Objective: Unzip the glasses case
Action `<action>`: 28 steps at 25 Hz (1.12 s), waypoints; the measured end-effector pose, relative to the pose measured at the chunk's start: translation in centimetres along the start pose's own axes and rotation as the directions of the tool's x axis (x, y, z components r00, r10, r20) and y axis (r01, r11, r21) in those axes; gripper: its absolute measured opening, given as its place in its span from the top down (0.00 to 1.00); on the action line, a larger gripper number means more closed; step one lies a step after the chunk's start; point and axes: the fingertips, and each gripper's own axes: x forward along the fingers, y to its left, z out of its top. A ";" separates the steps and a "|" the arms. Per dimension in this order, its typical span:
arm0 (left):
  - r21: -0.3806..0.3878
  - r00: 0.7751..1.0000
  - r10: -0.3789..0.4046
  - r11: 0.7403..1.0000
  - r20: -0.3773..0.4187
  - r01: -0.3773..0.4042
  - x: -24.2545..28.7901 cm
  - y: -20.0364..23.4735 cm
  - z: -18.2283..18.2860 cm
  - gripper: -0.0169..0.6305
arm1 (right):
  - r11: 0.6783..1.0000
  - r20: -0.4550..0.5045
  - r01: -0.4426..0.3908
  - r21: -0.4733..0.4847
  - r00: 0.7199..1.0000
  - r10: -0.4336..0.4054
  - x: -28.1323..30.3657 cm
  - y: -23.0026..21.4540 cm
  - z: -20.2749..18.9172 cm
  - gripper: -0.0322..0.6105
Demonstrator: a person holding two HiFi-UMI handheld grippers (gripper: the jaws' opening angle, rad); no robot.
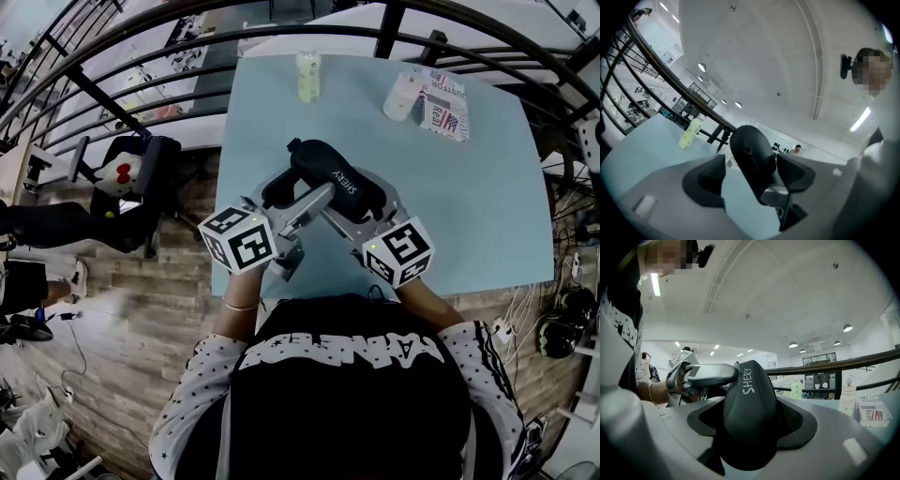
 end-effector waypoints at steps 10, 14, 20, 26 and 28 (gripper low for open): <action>-0.023 0.999 -0.040 0.999 -0.022 0.039 1.0 -1.1 -0.6 0.97 | 0.996 -0.029 -0.067 -0.055 0.997 0.065 -0.1 1.9 -0.6 0.43; -0.031 0.999 -0.038 0.999 -0.025 0.037 1.7 -1.4 -1.0 0.97 | 0.993 -0.038 -0.092 -0.073 0.995 0.089 -0.5 2.3 -0.9 0.43; -0.054 0.999 -0.027 0.998 -0.017 0.026 1.7 -1.3 -1.3 0.97 | 0.987 -0.070 -0.137 -0.086 0.989 0.132 -0.6 3.4 -1.6 0.43; -0.085 1.000 -0.028 0.996 -0.015 0.026 2.4 -1.6 -2.1 0.97 | 0.985 -0.094 -0.153 -0.077 0.985 0.145 -1.5 3.1 -2.3 0.43; -0.107 0.999 -0.034 0.994 -0.021 0.031 2.6 -1.9 -2.3 0.97 | 0.985 -0.087 -0.155 -0.078 0.985 0.149 -1.9 3.0 -2.3 0.43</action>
